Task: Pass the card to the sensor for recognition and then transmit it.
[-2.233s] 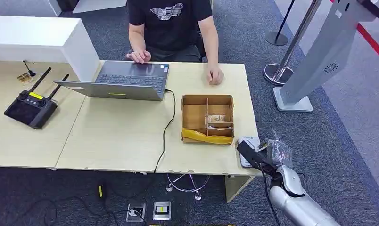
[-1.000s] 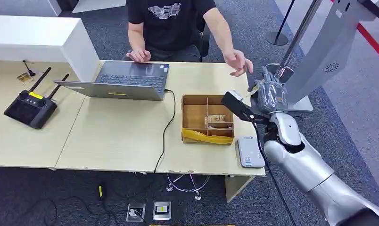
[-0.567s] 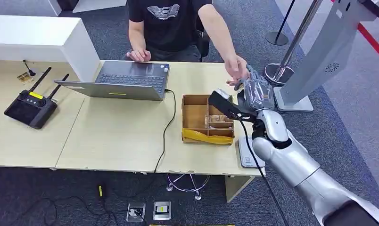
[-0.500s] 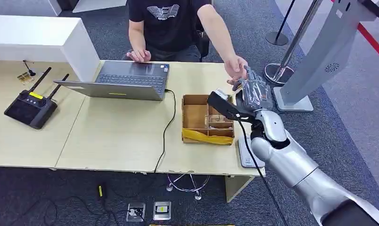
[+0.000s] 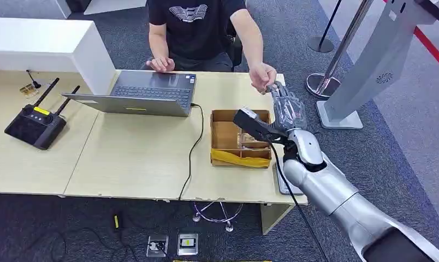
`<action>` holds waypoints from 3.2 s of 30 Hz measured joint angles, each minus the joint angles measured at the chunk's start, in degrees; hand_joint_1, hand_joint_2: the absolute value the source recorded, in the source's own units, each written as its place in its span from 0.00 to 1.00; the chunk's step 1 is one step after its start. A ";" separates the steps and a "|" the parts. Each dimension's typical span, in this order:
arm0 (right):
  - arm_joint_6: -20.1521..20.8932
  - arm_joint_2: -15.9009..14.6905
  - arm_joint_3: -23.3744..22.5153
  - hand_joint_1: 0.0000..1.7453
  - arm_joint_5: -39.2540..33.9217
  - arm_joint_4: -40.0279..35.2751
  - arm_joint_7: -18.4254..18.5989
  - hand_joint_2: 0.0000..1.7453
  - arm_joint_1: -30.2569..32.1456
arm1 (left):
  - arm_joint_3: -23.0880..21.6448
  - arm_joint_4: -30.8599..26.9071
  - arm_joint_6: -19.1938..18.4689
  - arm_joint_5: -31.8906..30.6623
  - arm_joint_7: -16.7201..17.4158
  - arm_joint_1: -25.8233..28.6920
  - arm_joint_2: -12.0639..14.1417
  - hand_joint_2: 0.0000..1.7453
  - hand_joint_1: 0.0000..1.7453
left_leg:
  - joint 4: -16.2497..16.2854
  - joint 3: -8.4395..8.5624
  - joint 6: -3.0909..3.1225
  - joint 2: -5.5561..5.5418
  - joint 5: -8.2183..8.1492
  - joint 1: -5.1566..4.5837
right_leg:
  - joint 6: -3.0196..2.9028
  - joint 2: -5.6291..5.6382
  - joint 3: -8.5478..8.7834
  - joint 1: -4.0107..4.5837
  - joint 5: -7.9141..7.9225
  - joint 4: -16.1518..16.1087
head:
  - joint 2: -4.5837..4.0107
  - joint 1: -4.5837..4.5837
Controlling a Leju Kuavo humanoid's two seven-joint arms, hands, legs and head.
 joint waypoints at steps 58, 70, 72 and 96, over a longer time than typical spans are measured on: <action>6.21 -10.90 -3.32 0.00 8.35 -31.86 11.54 1.00 18.81 | 0.04 0.00 0.00 2.82 -1.79 2.56 1.05 0.00 0.00 | -0.01 -0.02 -0.02 0.06 0.00 0.01 | 0.00 0.03 -0.02 0.01 0.00 0.00 | 0.00 -0.02; 5.81 -8.39 -1.31 0.00 8.59 -28.30 11.52 1.00 17.78 | 0.04 0.00 0.00 2.80 -1.79 2.55 1.05 0.00 0.00 | -0.01 -0.04 -0.02 0.04 0.00 0.01 | 0.00 0.02 -0.03 0.01 0.00 -0.01 | 0.00 -0.02; 5.27 -7.89 -0.98 0.00 7.63 -27.56 11.36 1.00 17.59 | 0.04 0.00 0.00 3.10 -1.79 2.54 1.03 0.00 0.00 | -0.01 -0.03 -0.02 0.04 0.00 0.01 | 0.00 0.02 -0.03 0.01 0.00 -0.01 | 0.00 -0.02; 0.24 0.00 0.11 0.00 8.18 -16.10 7.65 1.00 17.18 | 0.07 0.00 0.00 4.92 -1.62 2.48 0.96 0.00 0.00 | -0.01 -0.02 -0.02 0.05 0.01 0.01 | 0.00 0.02 -0.03 0.01 0.00 0.00 | 0.00 0.00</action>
